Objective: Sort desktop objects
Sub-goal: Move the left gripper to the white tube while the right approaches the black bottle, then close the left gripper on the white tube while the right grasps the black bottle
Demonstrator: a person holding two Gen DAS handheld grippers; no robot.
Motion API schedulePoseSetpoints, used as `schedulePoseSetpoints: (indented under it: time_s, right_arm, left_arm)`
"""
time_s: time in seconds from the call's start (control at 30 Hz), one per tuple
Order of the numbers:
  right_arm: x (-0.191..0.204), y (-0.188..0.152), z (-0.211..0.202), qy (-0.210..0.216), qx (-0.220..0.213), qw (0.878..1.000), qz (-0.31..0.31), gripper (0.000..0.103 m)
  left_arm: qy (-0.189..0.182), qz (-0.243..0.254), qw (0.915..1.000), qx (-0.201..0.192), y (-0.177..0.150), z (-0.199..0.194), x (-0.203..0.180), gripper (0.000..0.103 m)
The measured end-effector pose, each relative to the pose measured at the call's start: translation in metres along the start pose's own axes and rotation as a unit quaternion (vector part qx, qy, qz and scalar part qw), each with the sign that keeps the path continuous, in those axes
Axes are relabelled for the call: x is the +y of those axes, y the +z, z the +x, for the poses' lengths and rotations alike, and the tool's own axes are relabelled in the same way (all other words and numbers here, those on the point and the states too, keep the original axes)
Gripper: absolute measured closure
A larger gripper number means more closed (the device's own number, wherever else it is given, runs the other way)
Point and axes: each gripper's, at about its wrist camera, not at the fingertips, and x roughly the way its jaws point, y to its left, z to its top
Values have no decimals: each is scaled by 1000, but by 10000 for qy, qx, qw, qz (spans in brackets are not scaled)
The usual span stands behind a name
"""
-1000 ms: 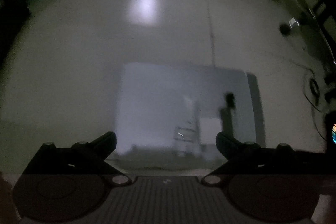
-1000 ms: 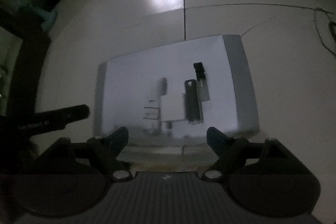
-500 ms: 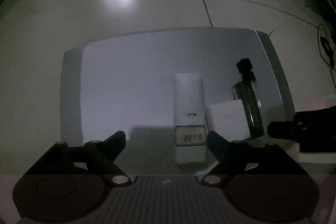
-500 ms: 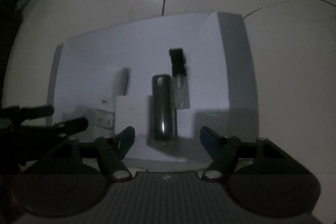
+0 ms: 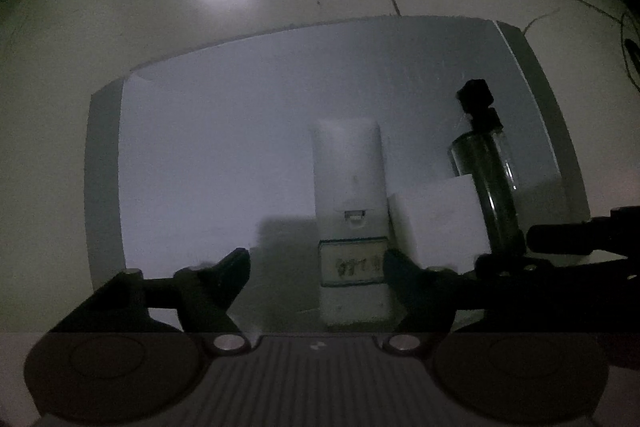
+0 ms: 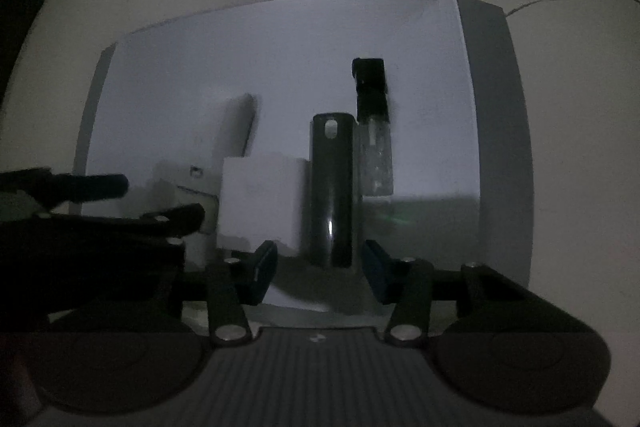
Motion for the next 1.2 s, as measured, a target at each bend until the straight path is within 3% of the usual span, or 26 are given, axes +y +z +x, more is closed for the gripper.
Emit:
schedulePoseSetpoints:
  time_s: [0.13,0.47,0.7,0.77,0.83,0.9,1.0,1.2]
  right_arm:
    - [-2,0,-1,-32,-11,10000,42,59]
    - [4,4,-9,-318,-237,9989,-232,61]
    - [4,10,-7,-461,-265,9985,-106,62]
    - [3,5,-3,-535,-150,9984,-95,62]
    - [0,1,4,-466,46,9989,-12,64]
    - [-2,0,5,-378,54,9993,-22,69]
    - [0,3,3,-378,-43,9991,-167,72]
    - [-4,5,5,-350,5,9992,-194,72]
  left_arm:
    - [-74,-51,10000,23,6,1,3,32]
    - [-23,-225,9997,-65,16,15,4,32]
    - [70,-200,9998,38,20,18,0,25]
    - [109,-151,9998,58,21,19,-2,29]
    - [147,-103,9998,77,22,19,-5,46]
    - [52,-40,9999,142,21,20,-5,56]
    - [-46,59,9999,133,21,21,1,62]
    - [-242,22,9997,-19,19,18,20,63]
